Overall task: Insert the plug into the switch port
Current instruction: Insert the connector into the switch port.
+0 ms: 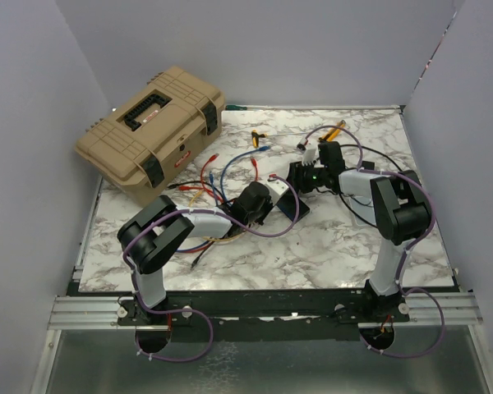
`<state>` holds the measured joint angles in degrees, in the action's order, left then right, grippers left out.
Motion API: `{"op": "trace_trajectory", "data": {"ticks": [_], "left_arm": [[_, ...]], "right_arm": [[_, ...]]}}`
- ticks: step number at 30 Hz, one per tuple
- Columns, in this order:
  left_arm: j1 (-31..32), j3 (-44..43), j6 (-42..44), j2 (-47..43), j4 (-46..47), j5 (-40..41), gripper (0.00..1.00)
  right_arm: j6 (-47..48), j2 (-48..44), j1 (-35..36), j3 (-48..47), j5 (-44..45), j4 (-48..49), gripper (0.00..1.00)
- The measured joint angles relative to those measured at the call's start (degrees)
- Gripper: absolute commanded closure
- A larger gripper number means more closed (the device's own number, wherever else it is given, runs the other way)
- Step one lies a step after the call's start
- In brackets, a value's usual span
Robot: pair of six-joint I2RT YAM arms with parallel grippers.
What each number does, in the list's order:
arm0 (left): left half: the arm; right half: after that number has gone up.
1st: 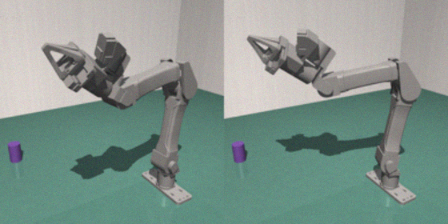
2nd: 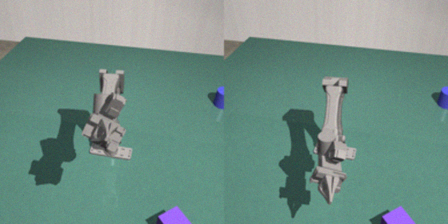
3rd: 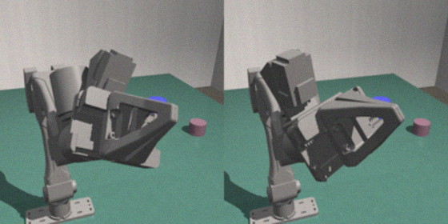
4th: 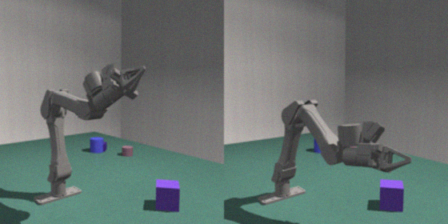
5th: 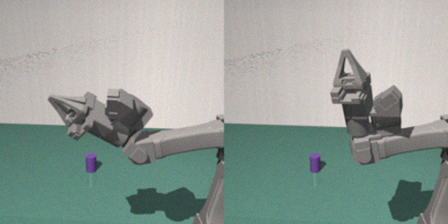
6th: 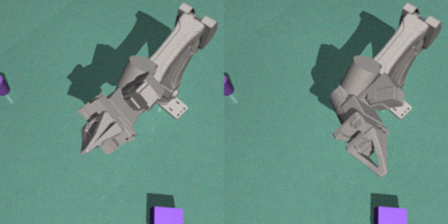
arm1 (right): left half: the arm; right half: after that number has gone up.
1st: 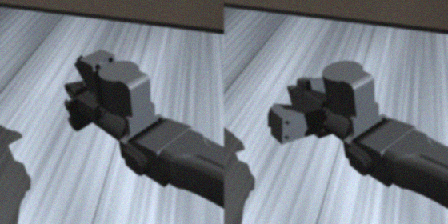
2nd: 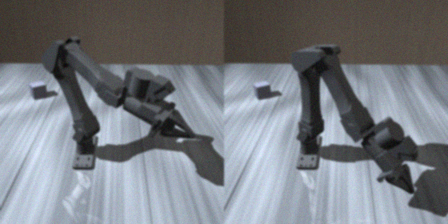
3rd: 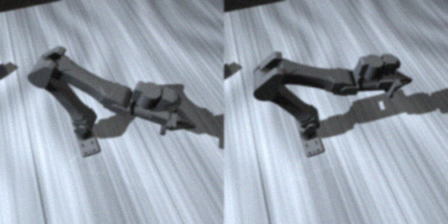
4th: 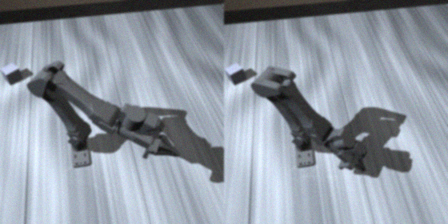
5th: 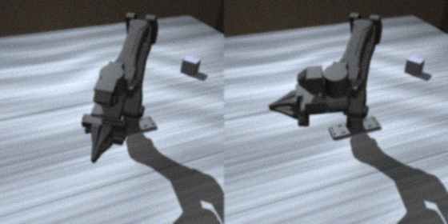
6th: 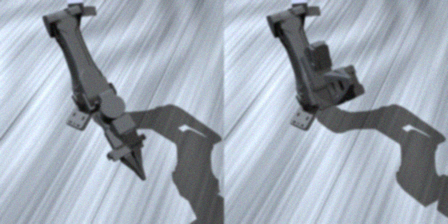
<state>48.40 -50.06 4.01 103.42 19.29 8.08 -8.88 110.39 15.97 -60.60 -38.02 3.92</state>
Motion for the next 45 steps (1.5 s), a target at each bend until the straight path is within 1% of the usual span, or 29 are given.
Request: {"op": "trace_trajectory", "data": {"ticks": [16, 27, 37, 45], "left_arm": [[-0.1, 0.0, 3.0, 1.4, 1.2, -0.5, 1.00], [-0.3, -0.2, 6.8, 1.4, 0.3, -1.2, 1.00], [-0.3, -3.3, 8.4, 1.4, -5.9, 0.2, 1.00], [-0.3, -8.7, 7.4, 1.4, -14.9, 0.8, 1.00]], "right_arm": [[2.5, 2.4, -0.7, -2.7, -4.1, -0.8, 0.45], [4.4, 2.9, -0.5, -3.5, -4.5, -1.8, 0.45], [4.5, 2.9, -0.2, -3.6, -4.5, -1.8, 0.45], [4.5, 2.9, -0.2, -3.6, -4.5, -1.8, 0.45]]}}
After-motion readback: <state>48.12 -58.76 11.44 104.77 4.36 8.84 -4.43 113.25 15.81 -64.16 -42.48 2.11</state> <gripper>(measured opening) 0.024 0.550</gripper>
